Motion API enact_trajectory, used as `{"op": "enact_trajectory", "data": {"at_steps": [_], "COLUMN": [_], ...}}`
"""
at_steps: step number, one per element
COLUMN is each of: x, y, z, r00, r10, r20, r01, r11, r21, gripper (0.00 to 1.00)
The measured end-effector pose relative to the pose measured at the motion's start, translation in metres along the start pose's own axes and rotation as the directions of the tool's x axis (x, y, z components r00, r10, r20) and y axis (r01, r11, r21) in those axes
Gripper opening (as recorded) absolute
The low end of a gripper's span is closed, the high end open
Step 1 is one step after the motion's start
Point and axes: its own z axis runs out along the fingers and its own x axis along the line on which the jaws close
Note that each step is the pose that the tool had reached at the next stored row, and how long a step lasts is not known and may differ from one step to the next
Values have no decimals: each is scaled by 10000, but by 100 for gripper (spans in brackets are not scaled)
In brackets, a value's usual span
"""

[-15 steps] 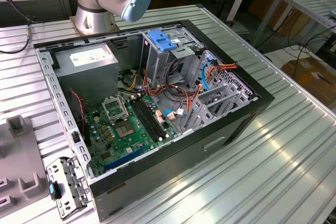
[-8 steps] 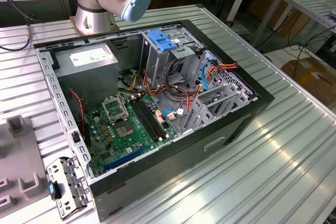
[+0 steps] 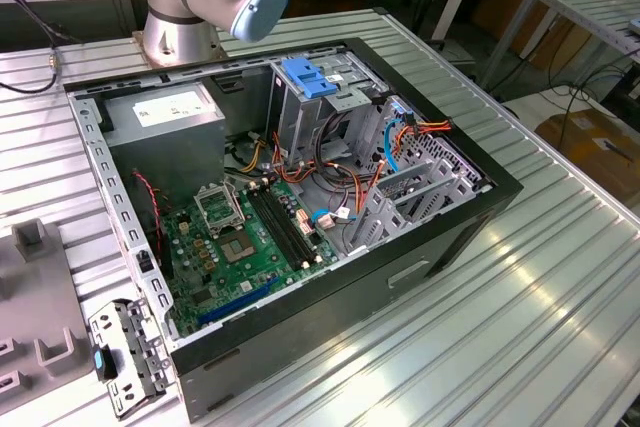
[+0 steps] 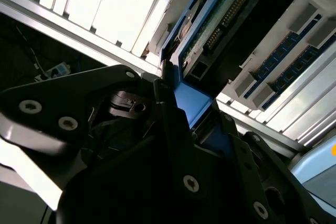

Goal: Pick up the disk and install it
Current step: 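Pick up the disk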

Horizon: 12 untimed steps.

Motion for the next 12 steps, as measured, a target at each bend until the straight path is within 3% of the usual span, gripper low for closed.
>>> {"op": "enact_trajectory", "data": {"at_steps": [6,12], "x": [0,0], "y": [0,0], "z": [-126,-144], "r00": [10000,10000], "r10": [0,0], "r20": [0,0], "r01": [0,0], "r11": [10000,10000], "r21": [0,0], "gripper": [37,37]}}
